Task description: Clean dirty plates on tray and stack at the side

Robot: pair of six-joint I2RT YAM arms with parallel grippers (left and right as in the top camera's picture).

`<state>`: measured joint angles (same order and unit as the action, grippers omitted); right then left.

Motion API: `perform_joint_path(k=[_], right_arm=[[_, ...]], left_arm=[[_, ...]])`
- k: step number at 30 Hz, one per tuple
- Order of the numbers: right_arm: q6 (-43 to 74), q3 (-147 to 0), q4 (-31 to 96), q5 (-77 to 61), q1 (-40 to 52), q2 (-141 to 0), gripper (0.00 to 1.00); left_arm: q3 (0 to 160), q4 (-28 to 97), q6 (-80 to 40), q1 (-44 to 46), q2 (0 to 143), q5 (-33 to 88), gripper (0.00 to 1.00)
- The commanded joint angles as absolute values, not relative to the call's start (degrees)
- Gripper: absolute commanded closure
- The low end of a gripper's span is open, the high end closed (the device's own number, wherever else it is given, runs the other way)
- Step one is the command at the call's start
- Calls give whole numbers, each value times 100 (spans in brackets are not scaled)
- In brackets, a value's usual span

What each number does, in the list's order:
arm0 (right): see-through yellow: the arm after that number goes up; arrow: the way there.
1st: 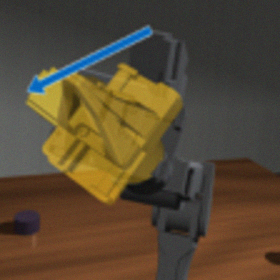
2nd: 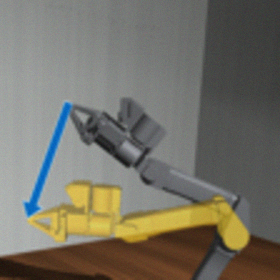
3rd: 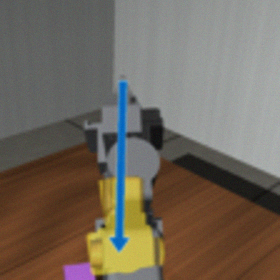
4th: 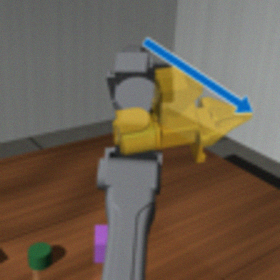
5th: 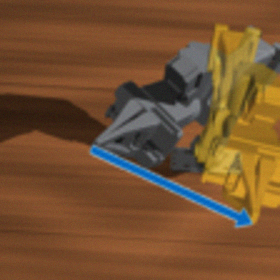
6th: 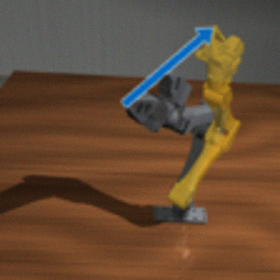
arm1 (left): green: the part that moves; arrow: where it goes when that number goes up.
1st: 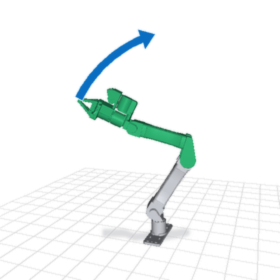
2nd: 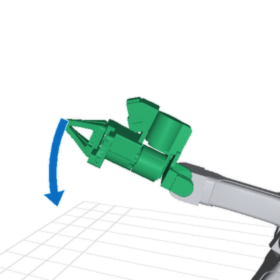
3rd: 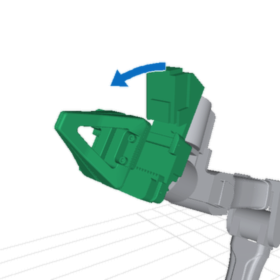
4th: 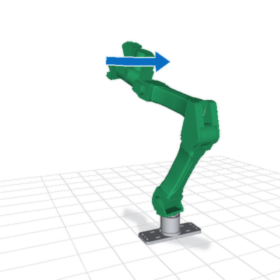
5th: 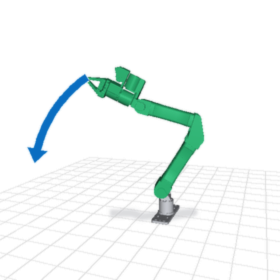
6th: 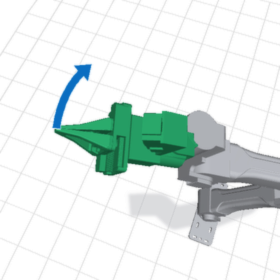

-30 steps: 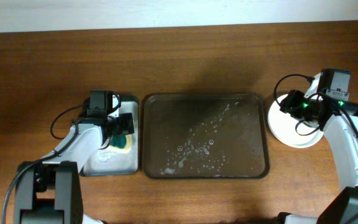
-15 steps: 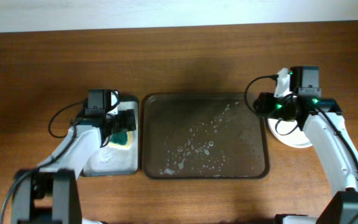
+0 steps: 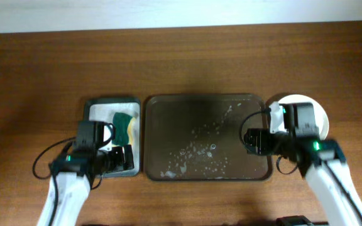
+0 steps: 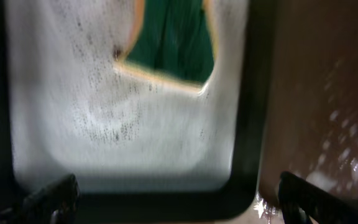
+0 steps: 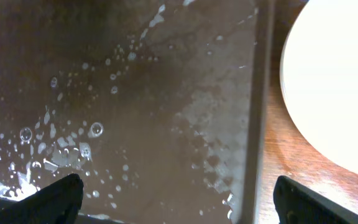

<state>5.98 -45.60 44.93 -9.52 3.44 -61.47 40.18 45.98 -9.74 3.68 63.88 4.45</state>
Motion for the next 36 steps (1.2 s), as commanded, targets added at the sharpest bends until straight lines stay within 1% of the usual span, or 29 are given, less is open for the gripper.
perform_joint_path(k=[1, 2, 3, 5, 15, 17, 20, 24, 28, 31, 33, 36], right_arm=[[644, -3809, 4235, -696, 375, -4482, 1], [644, -3616, 4259, -676, 375, -3721, 1], [644, -3573, 4289, -679, 375, -3286, 1], [644, -3573, 4281, -687, 375, -2853, 1], [644, -3573, 4307, -683, 375, -2886, 1], [622, -3568, 4311, -436, 375, -2873, 1], [622, -3363, 4311, -58, 370, -2152, 1], [624, -2727, 3177, 3, 375, -978, 1], [626, -1468, 1269, -104, 375, -106, 1], [624, -784, -117, -78, 379, -19, 1], [624, -519, -401, -78, 381, -19, 1], [626, -174, -414, -84, 381, -19, 1]], left_arm=[[3406, 4233, -604, 360, 4731, 508, 1], [3159, 4088, -615, 357, 3959, 510, 1], [3070, 4071, -613, 357, 3524, 482, 0], [3061, 4056, -613, 357, 3037, 471, 1], [3061, 4010, -613, 357, 3009, 469, 1], [3061, 4010, -613, 357, 3009, 469, 1], [3061, 4010, -613, 357, 3009, 469, 0], [3061, 4010, -613, 357, 3009, 469, 1], [3061, 4010, -613, 357, 3009, 469, 1], [3061, 4010, -613, 357, 3009, 469, 1], [3061, 4010, -613, 357, 3009, 469, 1], [3061, 4010, -613, 357, 3009, 469, 1]])
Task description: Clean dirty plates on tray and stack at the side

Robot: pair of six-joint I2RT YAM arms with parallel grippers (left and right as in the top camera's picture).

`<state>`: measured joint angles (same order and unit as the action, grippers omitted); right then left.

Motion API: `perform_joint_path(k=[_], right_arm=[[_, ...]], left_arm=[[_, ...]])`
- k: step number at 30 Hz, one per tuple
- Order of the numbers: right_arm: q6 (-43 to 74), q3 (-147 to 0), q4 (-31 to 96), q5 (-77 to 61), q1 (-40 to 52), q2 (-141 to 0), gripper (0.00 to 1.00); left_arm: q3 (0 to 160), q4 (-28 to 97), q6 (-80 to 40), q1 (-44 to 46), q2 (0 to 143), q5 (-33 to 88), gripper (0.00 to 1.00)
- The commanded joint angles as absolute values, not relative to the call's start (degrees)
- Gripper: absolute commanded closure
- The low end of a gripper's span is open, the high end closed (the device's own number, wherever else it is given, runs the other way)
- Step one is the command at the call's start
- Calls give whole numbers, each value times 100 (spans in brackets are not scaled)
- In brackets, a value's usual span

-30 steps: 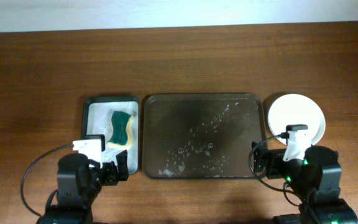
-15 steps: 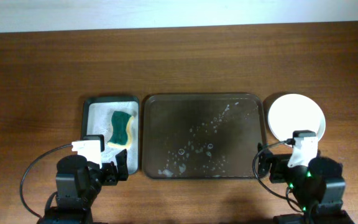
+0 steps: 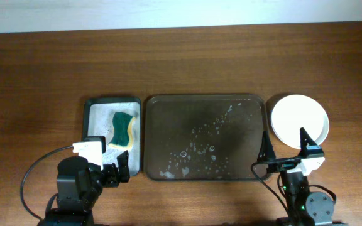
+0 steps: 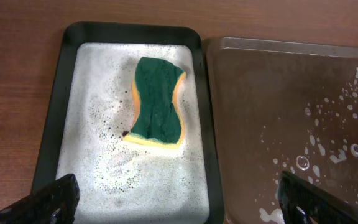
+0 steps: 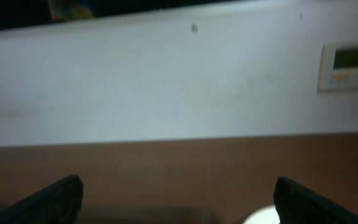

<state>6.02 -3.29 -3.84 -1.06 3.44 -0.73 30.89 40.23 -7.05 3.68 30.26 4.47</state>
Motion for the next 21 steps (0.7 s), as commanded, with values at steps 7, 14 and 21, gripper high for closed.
perform_joint_path(k=[7, 14, 21], right_arm=[[624, -32, 451, -97, 423, -19, 1], [626, -32, 454, -97, 421, -19, 1], [624, -32, 454, -97, 421, -19, 1]], left_arm=[[3061, 4010, -613, 357, 3009, 469, 1], [3061, 4010, -613, 357, 3009, 469, 1], [3057, 4086, -613, 357, 2926, 469, 0]])
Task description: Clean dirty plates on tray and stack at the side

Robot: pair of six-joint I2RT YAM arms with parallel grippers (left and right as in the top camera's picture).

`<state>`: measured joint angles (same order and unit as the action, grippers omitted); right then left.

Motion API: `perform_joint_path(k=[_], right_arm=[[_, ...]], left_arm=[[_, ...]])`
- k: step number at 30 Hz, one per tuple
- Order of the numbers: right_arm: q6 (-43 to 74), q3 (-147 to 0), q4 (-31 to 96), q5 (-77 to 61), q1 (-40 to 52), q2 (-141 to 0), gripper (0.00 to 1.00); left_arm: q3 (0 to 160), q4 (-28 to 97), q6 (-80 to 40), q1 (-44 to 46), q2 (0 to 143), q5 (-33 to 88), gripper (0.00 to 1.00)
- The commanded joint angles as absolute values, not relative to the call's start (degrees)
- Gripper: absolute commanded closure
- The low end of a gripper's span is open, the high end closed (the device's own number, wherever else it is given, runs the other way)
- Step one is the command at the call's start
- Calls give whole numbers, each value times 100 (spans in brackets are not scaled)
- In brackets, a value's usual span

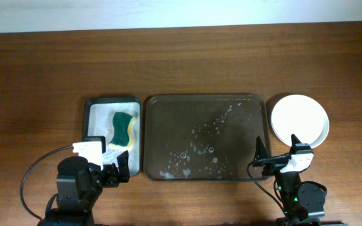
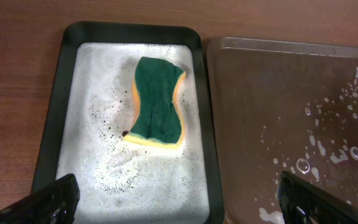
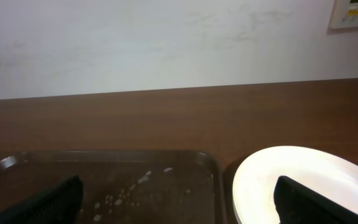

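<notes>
The brown tray [image 1: 206,137] lies mid-table, wet with foam flecks and bare of plates; it also shows as tray [image 2: 291,112] and tray [image 3: 104,180]. White plates [image 1: 299,120] sit stacked on the table just right of it, seen as plates [image 3: 291,180]. A green-and-yellow sponge [image 1: 124,129] rests in the small black soapy tray [image 1: 93,116], seen close as sponge [image 2: 158,101]. My left gripper [image 1: 115,171] hangs open and empty near the front edge, below the soapy tray [image 2: 55,99]. My right gripper [image 1: 276,152] is open and empty, in front of the tray's right corner.
Brown wooden table [image 1: 181,63] stretches behind the trays to a white wall. A wall panel [image 3: 353,12] shows at the top right of the right wrist view. Cables trail from both arms near the front edge.
My right gripper has shifted slightly left and tipped down; its view now shows the tray and plates instead of mostly wall. The left gripper, sponge and plates are unchanged.
First my left gripper was low over the soapy tray beside the sponge, and my right gripper hung over the brown tray's right edge next to the plates. Then both were back at the front edge, open and empty. They remain there now.
</notes>
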<state>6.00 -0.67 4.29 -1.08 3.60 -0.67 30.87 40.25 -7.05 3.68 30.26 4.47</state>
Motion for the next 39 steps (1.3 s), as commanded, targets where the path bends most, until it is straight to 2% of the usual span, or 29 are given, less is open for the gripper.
perform_joint_path(k=[1, 3, 5, 8, 10, 11, 14, 39], right_arm=[[624, -32, 451, -97, 421, -19, 1], [624, -32, 451, -97, 421, -19, 1], [624, -32, 451, -97, 421, -19, 1], [624, -32, 454, -97, 421, -19, 1], [626, -32, 451, -97, 421, -19, 1], [624, -32, 451, -97, 421, -19, 1], [624, -32, 451, -97, 421, -19, 1], [624, -32, 451, -97, 421, -19, 1]], left_arm=[[3055, 4222, -611, 357, 2792, 460, 1], [2687, 4128, -611, 357, 2176, 314, 1], [1986, 3420, -611, 357, 1459, 318, 1], [792, 1739, -611, 357, 242, 316, 1], [180, 78, -528, 357, 27, 322, 1], [36, -296, -279, 357, 27, 416, 1], [47, 373, 443, 357, 27, 464, 1], [47, 421, 440, 357, 27, 469, 0]])
